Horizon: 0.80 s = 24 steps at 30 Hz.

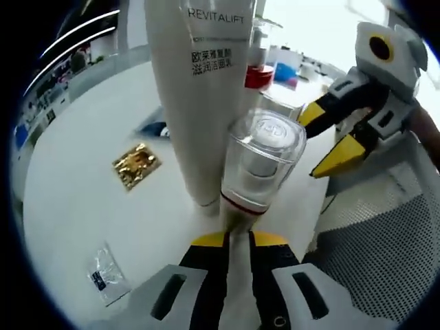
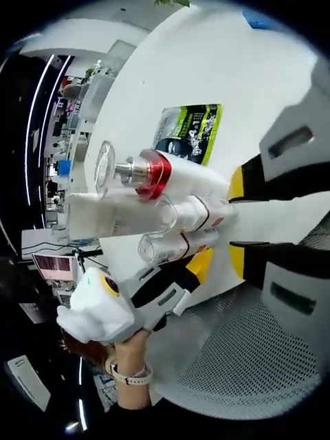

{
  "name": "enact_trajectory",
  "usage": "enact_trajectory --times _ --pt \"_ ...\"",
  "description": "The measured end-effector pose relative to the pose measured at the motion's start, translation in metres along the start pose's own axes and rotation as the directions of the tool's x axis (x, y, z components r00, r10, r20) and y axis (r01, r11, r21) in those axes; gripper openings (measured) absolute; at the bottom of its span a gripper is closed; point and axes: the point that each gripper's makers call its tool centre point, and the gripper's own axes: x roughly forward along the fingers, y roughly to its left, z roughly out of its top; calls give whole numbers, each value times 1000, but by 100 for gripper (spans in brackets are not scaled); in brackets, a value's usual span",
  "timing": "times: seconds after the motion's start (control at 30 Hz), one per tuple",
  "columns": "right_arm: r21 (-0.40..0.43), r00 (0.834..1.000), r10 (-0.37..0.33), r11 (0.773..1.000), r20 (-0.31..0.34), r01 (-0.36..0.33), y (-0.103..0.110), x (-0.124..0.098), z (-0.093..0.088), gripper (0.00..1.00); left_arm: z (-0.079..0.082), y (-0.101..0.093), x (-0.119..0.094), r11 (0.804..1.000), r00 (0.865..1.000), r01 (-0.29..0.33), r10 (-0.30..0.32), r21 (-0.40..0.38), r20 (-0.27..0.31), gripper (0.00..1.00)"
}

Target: Arrange the skincare products in the storage area until every visible bottle or jar stands upright without overlapping.

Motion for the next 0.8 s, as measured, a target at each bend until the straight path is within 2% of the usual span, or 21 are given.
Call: enact_trajectory --times 0.2,0.43,0.8 --pt "7 999 -4 1000 -38 4 -2 12 -2 20 3 0 2 1000 1000 19 -19 23 6 8" --pt "15 997 -11 1000 -73 12 -4 19 -4 17 9 -1 3 999 999 32 -33 12 32 7" --pt "22 996 -30 999 -85 32 -9 22 -7 11 11 -2 5 999 999 31 -31 10 42 7"
